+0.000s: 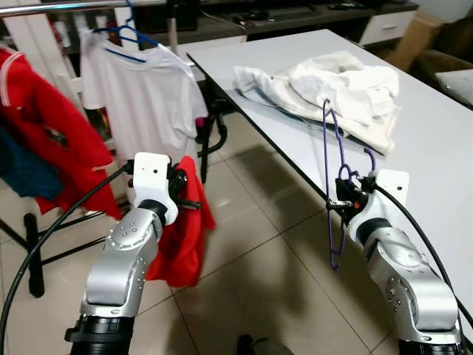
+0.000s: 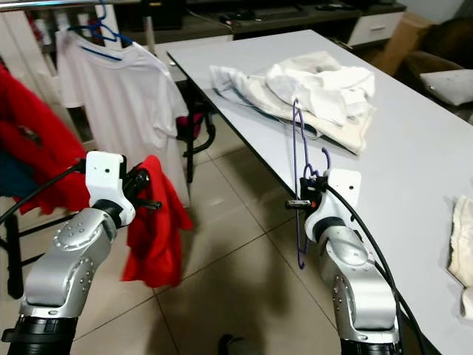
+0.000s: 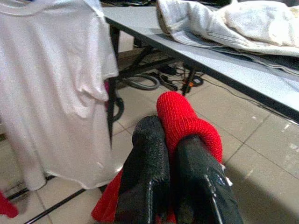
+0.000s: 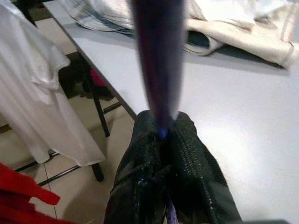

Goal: Hang hanger

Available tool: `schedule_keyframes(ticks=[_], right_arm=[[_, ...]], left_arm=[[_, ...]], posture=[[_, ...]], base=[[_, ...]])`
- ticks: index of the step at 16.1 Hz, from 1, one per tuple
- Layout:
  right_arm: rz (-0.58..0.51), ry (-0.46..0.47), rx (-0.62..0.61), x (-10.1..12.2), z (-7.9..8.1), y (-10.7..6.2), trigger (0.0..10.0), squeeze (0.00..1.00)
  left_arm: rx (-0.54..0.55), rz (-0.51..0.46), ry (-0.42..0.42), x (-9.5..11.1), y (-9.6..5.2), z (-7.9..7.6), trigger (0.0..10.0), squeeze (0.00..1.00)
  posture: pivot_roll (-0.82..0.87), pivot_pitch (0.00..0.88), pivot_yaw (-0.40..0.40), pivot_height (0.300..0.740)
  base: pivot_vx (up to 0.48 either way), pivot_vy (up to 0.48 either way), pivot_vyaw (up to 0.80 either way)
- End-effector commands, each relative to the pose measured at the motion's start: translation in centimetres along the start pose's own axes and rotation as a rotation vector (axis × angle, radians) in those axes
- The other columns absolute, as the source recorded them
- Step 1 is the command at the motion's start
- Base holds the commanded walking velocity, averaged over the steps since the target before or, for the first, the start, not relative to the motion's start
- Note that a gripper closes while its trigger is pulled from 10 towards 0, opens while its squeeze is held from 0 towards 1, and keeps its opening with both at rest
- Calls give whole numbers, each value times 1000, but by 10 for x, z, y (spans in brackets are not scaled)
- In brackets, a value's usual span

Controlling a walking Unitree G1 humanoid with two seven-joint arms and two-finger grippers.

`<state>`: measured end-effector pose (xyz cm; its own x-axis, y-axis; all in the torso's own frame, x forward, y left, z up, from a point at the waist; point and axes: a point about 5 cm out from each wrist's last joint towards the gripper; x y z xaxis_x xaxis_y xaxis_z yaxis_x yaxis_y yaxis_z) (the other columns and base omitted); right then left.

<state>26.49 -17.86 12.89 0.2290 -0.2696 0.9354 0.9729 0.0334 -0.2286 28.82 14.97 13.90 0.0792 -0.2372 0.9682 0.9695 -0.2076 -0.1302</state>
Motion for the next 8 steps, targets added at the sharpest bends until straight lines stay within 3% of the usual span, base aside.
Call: schedule_keyframes(ticks=[1, 8], right_arm=[[-12, -15, -2, 6, -2, 0, 10000, 0], [21, -38, -36, -1, -5, 0, 10000, 0]], left_arm=[[-19, -46, 15, 8, 0, -6, 10000, 0], [-21, -101, 113, 14, -2, -7, 10000, 0]], posture=[[54, 10, -81, 740], [56, 5, -75, 740]], base=[[0, 0, -763], [0, 0, -762]])
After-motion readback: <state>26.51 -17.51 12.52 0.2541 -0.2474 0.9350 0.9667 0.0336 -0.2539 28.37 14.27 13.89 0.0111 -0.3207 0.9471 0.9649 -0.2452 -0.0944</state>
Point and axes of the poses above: a point about 5 cm out from each wrist's last joint towards the gripper, its own y axis pointing out of the wrist towards the gripper, its own x axis along the axis of the wrist's last joint, z = x × y, and after that the axes turned 14 degrees about y, right-handed
